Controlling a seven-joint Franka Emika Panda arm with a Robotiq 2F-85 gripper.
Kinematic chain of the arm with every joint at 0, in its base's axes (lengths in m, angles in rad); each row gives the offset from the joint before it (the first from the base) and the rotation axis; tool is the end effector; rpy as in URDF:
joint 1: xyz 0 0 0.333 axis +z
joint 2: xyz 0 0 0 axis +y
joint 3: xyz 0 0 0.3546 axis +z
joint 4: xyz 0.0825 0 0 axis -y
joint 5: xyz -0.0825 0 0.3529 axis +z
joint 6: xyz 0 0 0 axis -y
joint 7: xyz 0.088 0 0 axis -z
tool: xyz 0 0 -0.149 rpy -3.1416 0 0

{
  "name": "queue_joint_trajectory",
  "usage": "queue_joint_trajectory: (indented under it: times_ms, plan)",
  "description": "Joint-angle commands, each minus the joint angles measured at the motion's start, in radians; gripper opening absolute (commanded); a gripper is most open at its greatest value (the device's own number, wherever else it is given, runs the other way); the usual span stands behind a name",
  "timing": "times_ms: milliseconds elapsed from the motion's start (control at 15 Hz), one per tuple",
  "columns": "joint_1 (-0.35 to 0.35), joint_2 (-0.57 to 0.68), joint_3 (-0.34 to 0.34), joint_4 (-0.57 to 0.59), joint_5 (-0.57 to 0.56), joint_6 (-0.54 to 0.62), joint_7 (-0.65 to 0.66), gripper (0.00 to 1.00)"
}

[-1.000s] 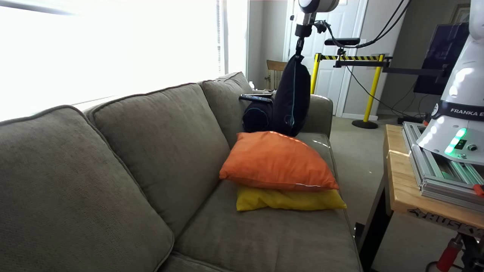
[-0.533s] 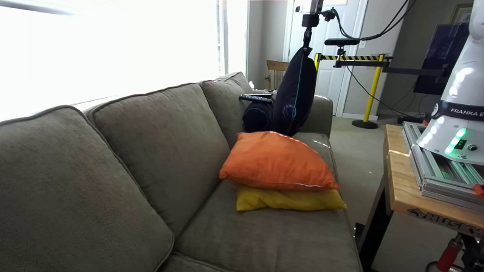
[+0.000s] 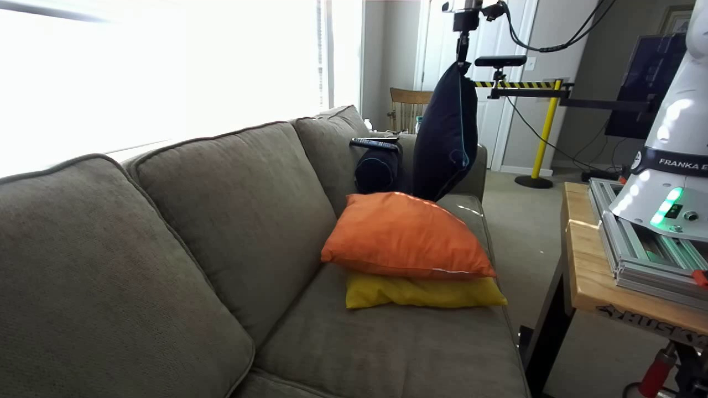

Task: Move the blue pillow to the right.

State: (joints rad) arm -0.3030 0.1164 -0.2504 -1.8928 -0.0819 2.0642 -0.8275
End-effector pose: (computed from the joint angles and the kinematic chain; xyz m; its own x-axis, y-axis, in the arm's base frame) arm 0.4864 -0.3037 0.4591 0.9513 0.3060 -0.0378 0.3083 -0.9448 0.1108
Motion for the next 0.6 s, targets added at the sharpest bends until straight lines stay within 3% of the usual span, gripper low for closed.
queue_joint_trajectory:
  times_ms: [0,533]
  plan:
    - [-0.002,-0.017,-0.008,0.029,-0.059,-0.055,-0.007,0.03]
    - [0.000,0.007,-0.013,0.056,-0.158,-0.155,-0.022,0.03]
